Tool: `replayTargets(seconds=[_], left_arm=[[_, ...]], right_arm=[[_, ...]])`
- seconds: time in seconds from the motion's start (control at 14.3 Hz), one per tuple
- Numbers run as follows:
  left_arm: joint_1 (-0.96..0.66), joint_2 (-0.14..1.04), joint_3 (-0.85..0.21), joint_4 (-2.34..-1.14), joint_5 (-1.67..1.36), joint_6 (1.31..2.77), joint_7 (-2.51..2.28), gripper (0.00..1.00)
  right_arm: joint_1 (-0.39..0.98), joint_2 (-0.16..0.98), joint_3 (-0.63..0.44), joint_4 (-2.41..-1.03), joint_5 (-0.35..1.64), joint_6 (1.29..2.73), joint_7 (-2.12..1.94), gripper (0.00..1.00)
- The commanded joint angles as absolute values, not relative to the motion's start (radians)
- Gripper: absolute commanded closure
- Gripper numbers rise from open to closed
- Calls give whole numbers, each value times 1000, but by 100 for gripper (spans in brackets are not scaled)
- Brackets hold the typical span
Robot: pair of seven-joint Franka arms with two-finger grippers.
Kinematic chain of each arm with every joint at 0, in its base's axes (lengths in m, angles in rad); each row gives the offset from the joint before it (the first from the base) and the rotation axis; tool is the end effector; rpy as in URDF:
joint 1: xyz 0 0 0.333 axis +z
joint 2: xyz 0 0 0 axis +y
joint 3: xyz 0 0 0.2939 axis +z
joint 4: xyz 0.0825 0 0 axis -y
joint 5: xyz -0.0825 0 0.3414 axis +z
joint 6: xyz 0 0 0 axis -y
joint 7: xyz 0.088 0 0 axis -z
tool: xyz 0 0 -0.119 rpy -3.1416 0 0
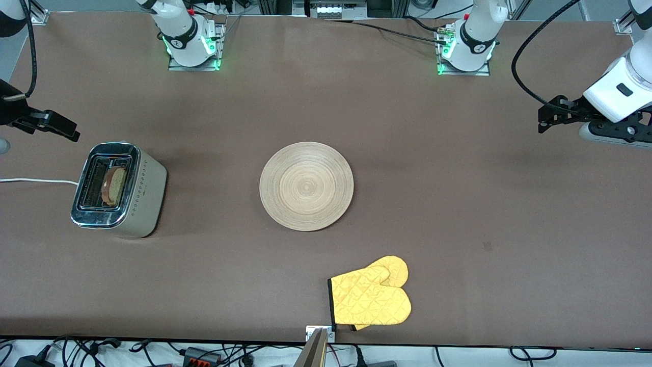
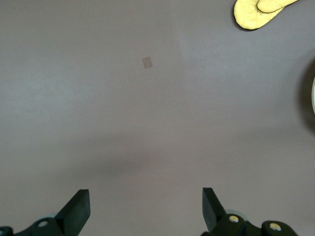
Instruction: Move plate and put bread in toaster
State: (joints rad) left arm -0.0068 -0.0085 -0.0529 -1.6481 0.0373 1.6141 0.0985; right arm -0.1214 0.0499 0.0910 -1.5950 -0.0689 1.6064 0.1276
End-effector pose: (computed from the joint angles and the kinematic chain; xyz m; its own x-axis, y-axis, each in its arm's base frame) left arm 0.5105 -0.0263 0.5653 0.9868 -0.1590 -0.0291 -0.1600 -0.9865 -0.0350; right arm 0.5264 -0.0251 0.5575 0.9875 -0.1546 -0.0299 -0.1523 -0.9860 0.0685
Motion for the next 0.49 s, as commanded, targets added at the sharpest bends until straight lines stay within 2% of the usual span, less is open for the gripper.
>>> replayTargets(seconds=[0.0,0.42], left_arm=[[-2,-20,-57,-1640,38,1597,89,0],[-2,-20,-57,-1640,38,1597,89,0]], right_arm=[[-6,48,-27,-1588,-69,1603,134,0],[-11,38,-35,-1595,-69,1603,130,0]])
